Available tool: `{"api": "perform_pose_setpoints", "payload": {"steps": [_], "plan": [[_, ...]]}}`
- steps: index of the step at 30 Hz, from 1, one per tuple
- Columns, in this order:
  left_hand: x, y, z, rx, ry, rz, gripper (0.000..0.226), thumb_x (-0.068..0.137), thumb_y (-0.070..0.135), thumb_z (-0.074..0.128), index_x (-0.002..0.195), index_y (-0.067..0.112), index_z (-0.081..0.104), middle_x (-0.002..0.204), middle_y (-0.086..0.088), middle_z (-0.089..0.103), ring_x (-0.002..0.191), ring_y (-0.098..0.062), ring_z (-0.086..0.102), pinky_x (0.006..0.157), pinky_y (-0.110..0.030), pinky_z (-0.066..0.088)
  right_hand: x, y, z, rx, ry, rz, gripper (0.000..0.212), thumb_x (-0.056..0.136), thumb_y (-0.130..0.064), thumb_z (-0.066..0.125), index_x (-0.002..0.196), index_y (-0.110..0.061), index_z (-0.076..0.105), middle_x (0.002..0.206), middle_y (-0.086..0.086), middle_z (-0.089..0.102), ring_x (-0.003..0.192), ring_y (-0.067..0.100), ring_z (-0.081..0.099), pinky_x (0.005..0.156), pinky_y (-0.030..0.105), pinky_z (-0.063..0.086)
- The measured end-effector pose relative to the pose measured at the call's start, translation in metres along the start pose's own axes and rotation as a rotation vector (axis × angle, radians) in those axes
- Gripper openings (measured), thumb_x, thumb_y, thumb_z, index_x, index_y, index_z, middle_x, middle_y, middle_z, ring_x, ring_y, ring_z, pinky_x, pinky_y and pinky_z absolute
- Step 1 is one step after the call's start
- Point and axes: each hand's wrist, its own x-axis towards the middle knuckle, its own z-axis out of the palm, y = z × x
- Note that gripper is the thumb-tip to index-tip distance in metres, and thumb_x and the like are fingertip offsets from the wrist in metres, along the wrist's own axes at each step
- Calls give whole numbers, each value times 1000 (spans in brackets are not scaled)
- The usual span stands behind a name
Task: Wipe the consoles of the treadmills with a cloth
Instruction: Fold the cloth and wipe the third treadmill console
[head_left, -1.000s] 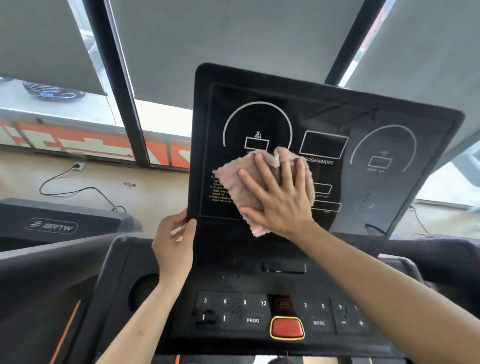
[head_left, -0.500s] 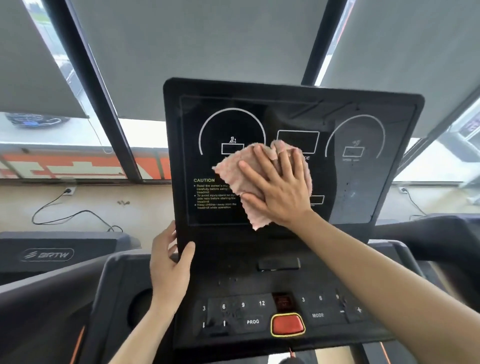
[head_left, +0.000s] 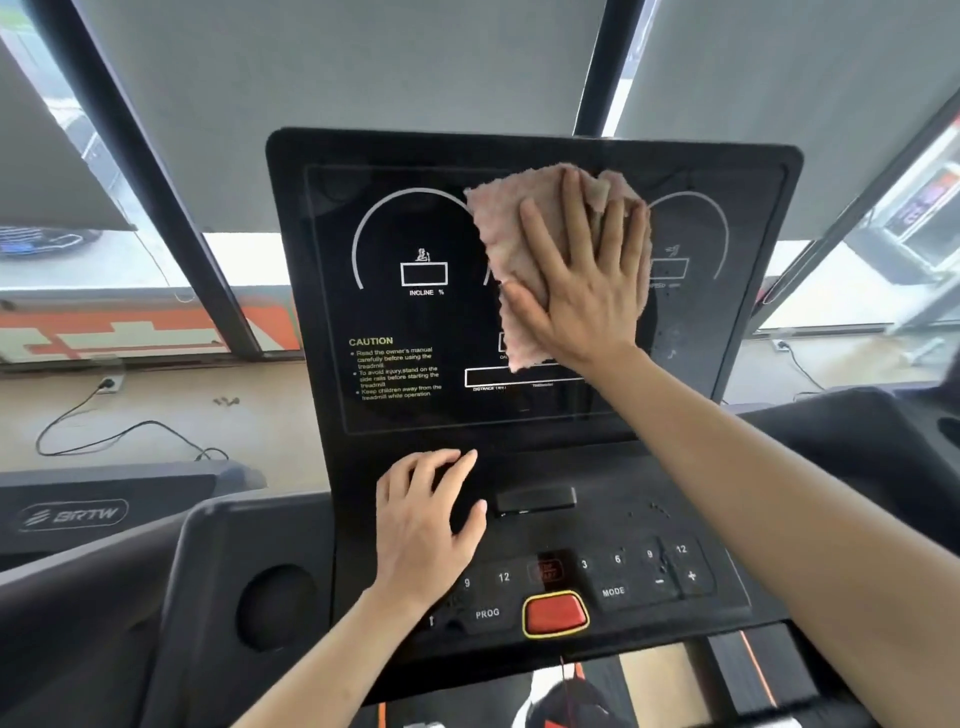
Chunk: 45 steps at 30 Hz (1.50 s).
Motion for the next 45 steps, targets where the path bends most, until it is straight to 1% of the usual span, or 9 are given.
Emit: {"api": "perform_pose_setpoints", "payload": {"steps": [6,12,15,19,24,29,37,42,45], "plan": [[2,1,9,102,50,10,49,82,42,70,128,25,71,120,3,67,111,-24,54,99,-40,40,-99,-2,35,0,-97,-87,83,93,-77,39,160,-34,14,167,13,5,151,51,9,122,67,2],[5,2,6,167,45,39,49,81,47,66,124,25,74,112,1,67,100,-27,59,95,-44,42,-146,-1,42,25,-191,-128,76,96,-75,32,159,-42,6,169,1,-5,155,37,-14,124,58,-7],[3,2,8,169,62,44,49,81,48,64,122,23,75,110,0,68,98,-27,59,94,-44,42,-134,5,38,45,-202,-106,72,96,-74,29,158,-45,7,169,-2,-3,155,40,-2,124,57,-5],[6,6,10,169,52,21,50,80,49,60,120,22,76,109,-2,68,97,-29,59,94,-45,42,-78,30,24,22,-117,6,74,95,-75,34,158,-41,13,169,5,8,153,44,12,125,60,4],[8,9,8,184,-3,6,53,81,50,57,123,22,74,111,-3,67,98,-30,60,96,-48,42,0,73,-5,-37,-115,89,79,96,-76,27,161,-38,6,171,9,6,155,43,4,125,60,4],[5,12,6,206,-25,31,59,81,50,56,127,19,72,115,-7,68,106,-33,59,101,-52,42,14,88,-16,-32,-137,125,79,97,-74,28,161,-34,5,171,12,3,155,43,0,126,59,0],[9,36,11,174,-131,49,70,78,52,59,137,13,64,129,-10,62,122,-35,54,110,-52,40,-79,78,15,12,-263,203,87,95,-74,30,162,-28,-2,169,20,-5,154,45,-7,123,64,3],[18,57,21,139,-179,148,72,77,48,65,140,15,62,132,-8,63,123,-33,55,111,-51,41,-159,61,35,78,-400,262,84,94,-77,19,159,-33,-12,167,15,-20,154,44,-11,123,65,3],[21,64,26,172,-202,154,74,76,50,66,142,17,60,131,-7,63,120,-34,55,109,-52,41,-183,55,42,94,-445,286,84,94,-77,20,158,-35,-16,166,12,-26,154,42,-15,123,64,1]]}}
